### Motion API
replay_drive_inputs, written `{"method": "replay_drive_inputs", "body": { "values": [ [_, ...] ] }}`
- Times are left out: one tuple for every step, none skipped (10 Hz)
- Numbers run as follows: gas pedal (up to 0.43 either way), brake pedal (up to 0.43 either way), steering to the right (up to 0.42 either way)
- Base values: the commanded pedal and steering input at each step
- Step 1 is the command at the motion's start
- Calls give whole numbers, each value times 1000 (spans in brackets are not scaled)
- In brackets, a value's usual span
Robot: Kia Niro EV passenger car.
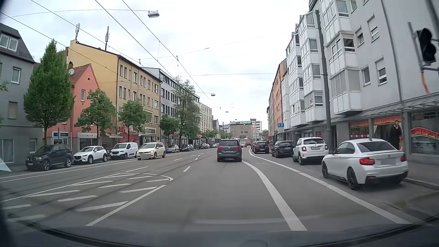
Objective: Follow the waypoints while adhering to traffic rules and regulations
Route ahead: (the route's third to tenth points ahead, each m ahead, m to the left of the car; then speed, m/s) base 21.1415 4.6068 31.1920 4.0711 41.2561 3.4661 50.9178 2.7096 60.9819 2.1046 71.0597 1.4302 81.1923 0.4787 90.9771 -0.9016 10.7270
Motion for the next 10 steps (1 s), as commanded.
{"method": "replay_drive_inputs", "body": {
  "values": [
    [197, 0, -9],
    [197, 0, -9],
    [157, 0, -11],
    [157, 0, -14],
    [157, 0, -14],
    [150, 0, -14],
    [130, 0, -14],
    [118, 0, -14],
    [118, 0, -14],
    [118, 0, -11]
  ]
}}
